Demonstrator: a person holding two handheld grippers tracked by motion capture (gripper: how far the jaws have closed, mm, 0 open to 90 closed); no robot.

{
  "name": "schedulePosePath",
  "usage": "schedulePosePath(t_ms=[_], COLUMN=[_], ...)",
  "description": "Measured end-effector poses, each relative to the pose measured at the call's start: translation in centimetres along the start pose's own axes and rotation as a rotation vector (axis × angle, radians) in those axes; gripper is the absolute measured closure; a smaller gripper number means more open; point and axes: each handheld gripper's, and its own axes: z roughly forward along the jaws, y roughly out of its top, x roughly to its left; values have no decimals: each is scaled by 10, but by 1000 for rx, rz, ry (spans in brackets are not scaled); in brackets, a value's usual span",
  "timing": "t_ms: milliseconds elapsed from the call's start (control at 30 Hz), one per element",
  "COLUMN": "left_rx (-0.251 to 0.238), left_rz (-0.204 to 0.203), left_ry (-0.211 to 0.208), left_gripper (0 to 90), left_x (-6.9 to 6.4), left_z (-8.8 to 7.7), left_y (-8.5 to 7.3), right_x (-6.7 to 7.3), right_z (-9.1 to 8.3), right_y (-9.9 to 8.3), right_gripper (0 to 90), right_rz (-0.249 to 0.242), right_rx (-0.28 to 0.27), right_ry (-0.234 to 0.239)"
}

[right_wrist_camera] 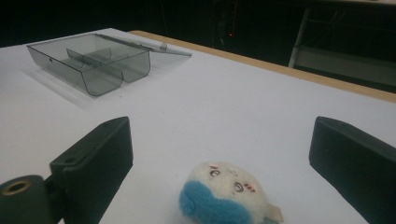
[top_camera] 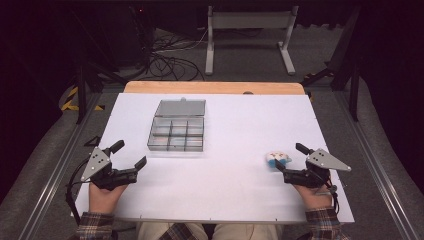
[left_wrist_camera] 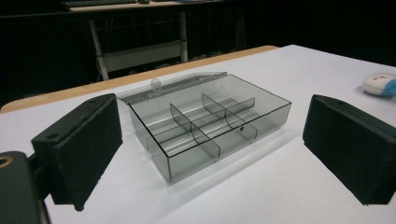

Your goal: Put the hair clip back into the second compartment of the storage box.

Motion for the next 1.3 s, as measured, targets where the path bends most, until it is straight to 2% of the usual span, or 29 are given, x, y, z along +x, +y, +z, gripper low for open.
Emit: schedulePosePath(t_ms=[133, 167, 233, 333, 667, 767, 967, 1300], left_rx=[-5, -4, -2, 4, 21, 14, 20, 31], left_rz=[-3, -1, -3, -5, 1, -16, -20, -16], left_ry=[-4, -5, -4, -6, -6, -15, -18, -22], left_gripper=[52, 51, 51, 52, 53, 53, 53, 53], left_x=[1, 1, 1, 0, 0, 1, 2, 0], left_z=[0, 0, 0, 1, 3, 3, 3, 6], left_y=[0, 0, 0, -1, -2, -2, -3, -3], right_x=[0, 0, 0, -2, -4, -4, -2, -2], right_z=[5, 8, 10, 12, 22, 26, 33, 43], right_y=[-2, -4, -5, -6, -11, -13, -15, -17], right_gripper=[100, 102, 102, 102, 93, 67, 38, 54], right_rz=[-10, -14, -3, 11, 11, 14, 0, -8], right_rx=[42, 81, 100, 119, 203, 240, 288, 363], right_ry=[1, -13, -20, -30, -34, -27, -15, -38])
